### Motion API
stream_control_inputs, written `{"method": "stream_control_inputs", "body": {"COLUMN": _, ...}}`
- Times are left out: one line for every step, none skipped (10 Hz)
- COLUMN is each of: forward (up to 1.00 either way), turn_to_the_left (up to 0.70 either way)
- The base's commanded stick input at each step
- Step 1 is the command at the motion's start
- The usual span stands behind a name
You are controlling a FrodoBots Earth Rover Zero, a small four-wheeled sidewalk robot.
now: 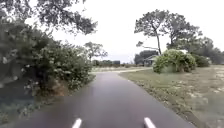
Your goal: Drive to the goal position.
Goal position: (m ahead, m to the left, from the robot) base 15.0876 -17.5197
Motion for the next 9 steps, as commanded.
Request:
{"method": "stream_control_inputs", "body": {"forward": 0.84, "turn_to_the_left": 0.03}}
{"method": "stream_control_inputs", "body": {"forward": 0.84, "turn_to_the_left": 0.03}}
{"method": "stream_control_inputs", "body": {"forward": 0.84, "turn_to_the_left": 0.03}}
{"method": "stream_control_inputs", "body": {"forward": 0.84, "turn_to_the_left": 0.03}}
{"method": "stream_control_inputs", "body": {"forward": 0.84, "turn_to_the_left": 0.03}}
{"method": "stream_control_inputs", "body": {"forward": 0.84, "turn_to_the_left": 0.03}}
{"method": "stream_control_inputs", "body": {"forward": 0.84, "turn_to_the_left": 0.03}}
{"method": "stream_control_inputs", "body": {"forward": 0.84, "turn_to_the_left": 0.03}}
{"method": "stream_control_inputs", "body": {"forward": 0.84, "turn_to_the_left": 0.03}}
